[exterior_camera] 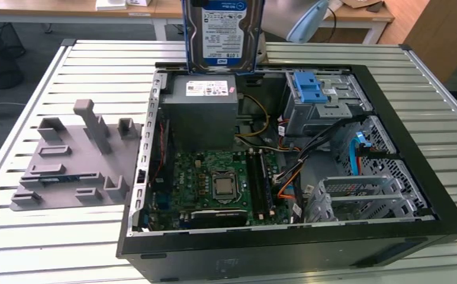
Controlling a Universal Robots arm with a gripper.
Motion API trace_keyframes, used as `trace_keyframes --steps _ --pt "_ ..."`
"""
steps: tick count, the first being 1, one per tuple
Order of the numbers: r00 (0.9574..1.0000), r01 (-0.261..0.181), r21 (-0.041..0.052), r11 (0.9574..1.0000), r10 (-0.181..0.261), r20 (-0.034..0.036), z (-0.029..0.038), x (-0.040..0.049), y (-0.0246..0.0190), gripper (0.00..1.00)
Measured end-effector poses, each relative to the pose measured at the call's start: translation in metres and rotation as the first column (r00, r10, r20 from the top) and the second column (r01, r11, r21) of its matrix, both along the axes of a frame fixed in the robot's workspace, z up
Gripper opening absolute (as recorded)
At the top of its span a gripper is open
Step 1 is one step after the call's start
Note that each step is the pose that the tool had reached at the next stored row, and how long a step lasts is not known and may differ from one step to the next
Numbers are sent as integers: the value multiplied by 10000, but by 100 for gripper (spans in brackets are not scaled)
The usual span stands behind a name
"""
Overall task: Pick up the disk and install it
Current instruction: 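Pick up the disk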
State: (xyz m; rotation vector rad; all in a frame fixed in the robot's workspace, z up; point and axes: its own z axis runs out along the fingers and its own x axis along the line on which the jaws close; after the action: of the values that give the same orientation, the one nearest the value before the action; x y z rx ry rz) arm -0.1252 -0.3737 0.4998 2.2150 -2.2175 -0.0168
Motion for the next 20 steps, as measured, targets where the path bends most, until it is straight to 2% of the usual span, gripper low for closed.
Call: trace_keyframes --steps 4,11,20 --pt "10000 0 2 10000 0 1 -1 0 -25 36" --pt "10000 0 1 10000 0 1 -1 0 -27 36" --pt "10000 1 1 10000 -1 0 0 0 -56 36"
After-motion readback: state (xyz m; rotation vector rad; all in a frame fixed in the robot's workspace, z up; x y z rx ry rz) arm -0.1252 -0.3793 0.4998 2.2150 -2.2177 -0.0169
